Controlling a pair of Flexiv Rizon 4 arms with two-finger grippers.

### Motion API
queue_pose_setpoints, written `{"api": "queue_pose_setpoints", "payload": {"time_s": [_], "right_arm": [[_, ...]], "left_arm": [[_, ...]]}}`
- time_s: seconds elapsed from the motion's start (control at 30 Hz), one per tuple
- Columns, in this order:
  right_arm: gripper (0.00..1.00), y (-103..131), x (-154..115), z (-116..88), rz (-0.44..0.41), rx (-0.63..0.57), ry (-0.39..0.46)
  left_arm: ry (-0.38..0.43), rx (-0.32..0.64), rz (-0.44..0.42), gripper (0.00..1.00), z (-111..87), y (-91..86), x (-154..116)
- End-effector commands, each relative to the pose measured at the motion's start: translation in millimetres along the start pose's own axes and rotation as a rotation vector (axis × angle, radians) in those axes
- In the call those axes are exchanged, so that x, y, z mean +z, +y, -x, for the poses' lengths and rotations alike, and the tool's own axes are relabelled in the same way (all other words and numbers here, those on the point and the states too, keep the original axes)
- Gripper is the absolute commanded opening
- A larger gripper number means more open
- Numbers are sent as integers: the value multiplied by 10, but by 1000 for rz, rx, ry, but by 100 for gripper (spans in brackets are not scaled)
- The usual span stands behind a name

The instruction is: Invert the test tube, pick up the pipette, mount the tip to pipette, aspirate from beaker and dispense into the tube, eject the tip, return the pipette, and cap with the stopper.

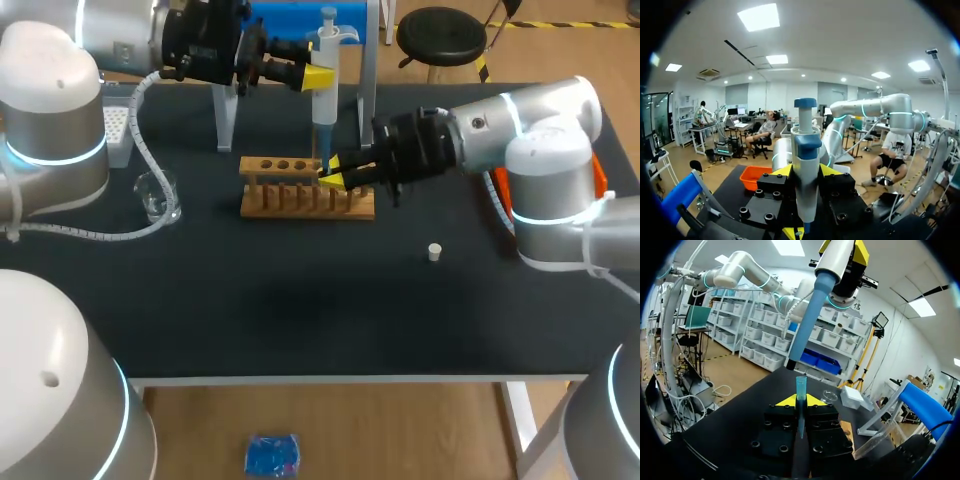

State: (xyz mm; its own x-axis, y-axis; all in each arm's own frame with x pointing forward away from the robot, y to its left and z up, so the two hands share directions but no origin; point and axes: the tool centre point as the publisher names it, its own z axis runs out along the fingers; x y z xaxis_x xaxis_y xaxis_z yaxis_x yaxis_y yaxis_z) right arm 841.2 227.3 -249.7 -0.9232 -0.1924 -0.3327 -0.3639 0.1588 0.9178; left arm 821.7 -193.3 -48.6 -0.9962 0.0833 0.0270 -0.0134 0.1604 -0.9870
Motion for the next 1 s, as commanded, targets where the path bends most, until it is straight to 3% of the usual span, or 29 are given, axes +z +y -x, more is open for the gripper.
{"api": "queue_pose_setpoints", "payload": {"time_s": [0.03, 0.7, 1.0], "right_arm": [[0, 5, 29, 13, 0, -3, 11], [0, 88, 36, -23, 30, -5, 19], [0, 113, 3, -51, 83, 63, 32]], "left_arm": [[0, 0, -1, 0, 3, 0, 4], [0, 0, -1, 0, 3, 0, 4], [0, 0, -1, 0, 3, 0, 4]]}}
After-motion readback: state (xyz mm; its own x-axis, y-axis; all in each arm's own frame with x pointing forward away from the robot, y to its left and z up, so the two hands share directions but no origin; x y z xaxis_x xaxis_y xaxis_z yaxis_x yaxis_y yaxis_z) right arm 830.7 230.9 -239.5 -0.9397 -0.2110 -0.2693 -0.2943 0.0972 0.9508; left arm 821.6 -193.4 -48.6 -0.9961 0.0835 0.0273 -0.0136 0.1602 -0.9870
